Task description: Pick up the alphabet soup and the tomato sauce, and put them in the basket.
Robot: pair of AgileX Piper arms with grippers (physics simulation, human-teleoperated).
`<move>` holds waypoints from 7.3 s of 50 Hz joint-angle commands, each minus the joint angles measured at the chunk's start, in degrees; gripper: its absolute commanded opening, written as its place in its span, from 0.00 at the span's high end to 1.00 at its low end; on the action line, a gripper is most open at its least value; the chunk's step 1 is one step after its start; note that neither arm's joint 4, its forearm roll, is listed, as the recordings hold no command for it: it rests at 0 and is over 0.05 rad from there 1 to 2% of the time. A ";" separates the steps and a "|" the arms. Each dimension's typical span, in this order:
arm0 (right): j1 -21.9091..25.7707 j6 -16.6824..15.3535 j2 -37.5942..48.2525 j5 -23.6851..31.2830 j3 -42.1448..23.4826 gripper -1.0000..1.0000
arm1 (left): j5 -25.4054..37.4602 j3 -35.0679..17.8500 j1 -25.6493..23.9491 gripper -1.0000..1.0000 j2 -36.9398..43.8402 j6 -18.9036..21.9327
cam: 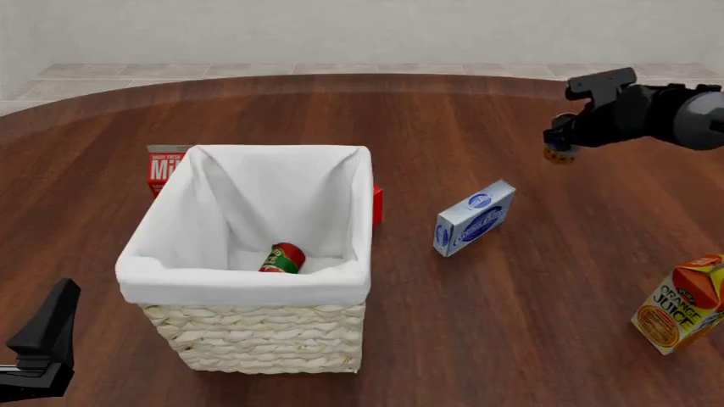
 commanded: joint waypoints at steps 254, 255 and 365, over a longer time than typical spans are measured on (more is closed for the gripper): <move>49.94 -1.56 -39.42 11.33 17.01 1.00 | -0.62 -0.16 0.66 0.00 -0.05 -1.75; 50.04 -1.53 -39.17 11.20 16.94 1.00 | -0.62 -0.16 0.67 0.00 -0.05 -1.76; 57.17 -2.04 -34.17 9.26 17.79 1.00 | -0.66 -0.15 0.73 0.00 -0.05 -2.11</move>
